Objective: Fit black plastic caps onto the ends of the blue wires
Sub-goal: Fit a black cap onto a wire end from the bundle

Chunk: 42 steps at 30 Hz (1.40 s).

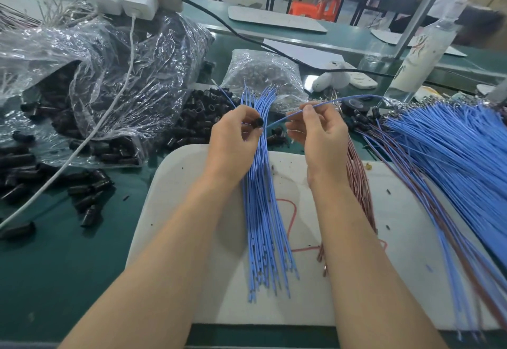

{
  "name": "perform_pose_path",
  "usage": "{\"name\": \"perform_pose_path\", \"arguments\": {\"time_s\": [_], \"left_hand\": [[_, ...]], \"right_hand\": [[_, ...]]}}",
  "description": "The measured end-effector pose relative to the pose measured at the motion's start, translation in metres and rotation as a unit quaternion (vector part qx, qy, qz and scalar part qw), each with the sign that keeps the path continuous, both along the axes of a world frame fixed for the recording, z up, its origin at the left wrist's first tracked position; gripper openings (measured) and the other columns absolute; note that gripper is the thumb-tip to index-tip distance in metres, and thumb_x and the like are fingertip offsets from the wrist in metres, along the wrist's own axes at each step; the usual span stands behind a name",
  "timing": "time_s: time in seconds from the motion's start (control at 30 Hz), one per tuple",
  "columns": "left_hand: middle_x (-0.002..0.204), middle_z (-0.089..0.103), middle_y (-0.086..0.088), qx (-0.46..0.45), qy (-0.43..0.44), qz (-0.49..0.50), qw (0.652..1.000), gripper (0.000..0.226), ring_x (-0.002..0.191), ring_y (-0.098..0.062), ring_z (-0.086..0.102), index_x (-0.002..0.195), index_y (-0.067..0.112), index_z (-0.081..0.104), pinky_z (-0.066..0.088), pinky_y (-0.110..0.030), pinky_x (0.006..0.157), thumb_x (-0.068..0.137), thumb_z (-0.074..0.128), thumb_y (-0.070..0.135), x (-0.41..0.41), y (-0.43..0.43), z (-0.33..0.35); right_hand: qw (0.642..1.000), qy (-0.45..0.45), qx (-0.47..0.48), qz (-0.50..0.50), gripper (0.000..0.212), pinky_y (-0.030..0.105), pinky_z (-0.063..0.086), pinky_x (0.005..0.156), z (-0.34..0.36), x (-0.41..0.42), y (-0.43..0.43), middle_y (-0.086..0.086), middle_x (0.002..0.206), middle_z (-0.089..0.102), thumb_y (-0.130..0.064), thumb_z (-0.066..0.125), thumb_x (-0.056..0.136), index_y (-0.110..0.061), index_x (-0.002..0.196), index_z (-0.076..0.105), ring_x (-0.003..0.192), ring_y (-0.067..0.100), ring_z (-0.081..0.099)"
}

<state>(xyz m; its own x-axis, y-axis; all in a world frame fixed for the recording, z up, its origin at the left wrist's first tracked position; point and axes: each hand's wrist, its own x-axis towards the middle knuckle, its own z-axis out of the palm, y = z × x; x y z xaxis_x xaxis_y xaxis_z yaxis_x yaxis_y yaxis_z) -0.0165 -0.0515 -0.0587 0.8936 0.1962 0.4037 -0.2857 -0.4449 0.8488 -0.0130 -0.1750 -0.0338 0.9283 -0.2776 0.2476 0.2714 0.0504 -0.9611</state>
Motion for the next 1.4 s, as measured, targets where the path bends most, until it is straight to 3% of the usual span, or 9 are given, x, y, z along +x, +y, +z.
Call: {"name": "perform_pose_path", "arguments": {"time_s": [0.13,0.3,0.57,0.7,0.83,0.93,1.03,1.23,1.4], "left_hand": [[0.082,0.061,0.014,-0.019,0.007,-0.010,1.000,0.025,0.078,0.000,0.059,0.090,0.022,0.057,0.043,-0.001,0.070,0.086,0.061,-0.002,-0.001,0.000,0.000],[0.082,0.060,0.017,-0.021,0.007,-0.021,1.000,0.024,0.081,-0.001,0.061,0.090,0.021,0.058,0.044,-0.001,0.072,0.086,0.061,-0.002,-0.003,-0.001,0.001],[0.087,0.064,0.006,0.036,0.006,-0.011,0.999,0.015,0.084,-0.008,0.060,0.101,0.013,0.066,0.044,-0.007,0.075,0.088,0.062,0.007,-0.002,-0.001,-0.001],[0.097,0.065,0.001,0.052,0.012,-0.012,0.999,0.018,0.086,-0.008,0.059,0.104,0.015,0.067,0.047,-0.022,0.084,0.089,0.061,0.008,-0.002,-0.002,-0.001],[0.095,0.059,0.005,0.081,0.003,-0.015,0.997,0.021,0.086,-0.008,0.055,0.109,0.017,0.068,0.045,-0.025,0.084,0.089,0.062,0.012,-0.001,-0.003,-0.001],[0.093,0.062,0.002,0.088,-0.005,-0.016,0.996,0.020,0.083,-0.009,0.055,0.108,0.014,0.069,0.044,-0.023,0.083,0.089,0.064,0.015,-0.002,-0.004,-0.001],[0.090,0.067,0.001,0.069,-0.019,-0.004,0.997,0.014,0.079,-0.007,0.056,0.100,0.014,0.071,0.043,-0.020,0.076,0.088,0.064,0.019,-0.005,-0.005,0.003],[0.086,0.064,0.003,0.084,-0.049,-0.014,0.995,0.014,0.084,-0.015,0.056,0.100,0.015,0.070,0.046,-0.032,0.082,0.089,0.063,0.017,-0.011,-0.006,0.008],[0.091,0.068,-0.004,0.165,-0.087,-0.002,0.982,0.018,0.088,-0.029,0.057,0.104,0.013,0.070,0.042,-0.042,0.085,0.089,0.063,0.017,-0.012,-0.007,0.011]], "right_hand": [[0.999,-0.041,-0.026,0.003,0.019,0.019,0.052,0.059,0.000,-0.003,0.003,-0.001,0.072,0.065,-0.006,0.047,0.098,-0.015,0.083,0.055,0.059,0.004,0.062],[0.994,-0.071,-0.073,-0.025,0.020,0.020,0.052,0.061,-0.001,-0.005,0.003,0.002,0.074,0.065,-0.007,0.048,0.097,-0.018,0.082,0.054,0.059,0.003,0.062],[0.991,-0.077,-0.100,-0.052,0.017,0.026,0.054,0.063,-0.002,-0.003,-0.001,0.005,0.075,0.066,-0.010,0.049,0.097,-0.018,0.083,0.055,0.060,0.005,0.063],[0.990,-0.065,-0.108,-0.065,0.018,0.027,0.054,0.065,-0.002,-0.002,-0.004,0.003,0.075,0.066,-0.011,0.050,0.097,-0.020,0.082,0.055,0.062,0.005,0.063],[0.991,-0.045,-0.121,-0.031,0.020,0.030,0.054,0.068,-0.003,-0.002,0.000,0.002,0.074,0.066,-0.010,0.051,0.096,-0.020,0.080,0.057,0.065,0.010,0.063],[0.997,-0.020,-0.072,0.007,0.017,0.021,0.052,0.062,-0.002,-0.002,0.002,0.004,0.074,0.066,-0.008,0.050,0.097,-0.012,0.083,0.058,0.061,0.006,0.063],[1.000,0.008,-0.017,0.024,0.017,0.019,0.052,0.061,-0.001,-0.002,0.001,0.001,0.070,0.066,-0.008,0.050,0.097,-0.010,0.082,0.059,0.062,0.006,0.063],[0.995,0.035,0.074,0.050,0.021,0.018,0.048,0.058,0.004,-0.003,-0.003,-0.004,0.066,0.067,-0.011,0.052,0.095,-0.014,0.077,0.060,0.061,0.006,0.061],[0.998,0.027,-0.045,0.047,0.017,0.017,0.047,0.060,0.003,-0.006,0.002,-0.005,0.067,0.062,-0.009,0.057,0.091,-0.017,0.077,0.062,0.062,0.002,0.058]]}}
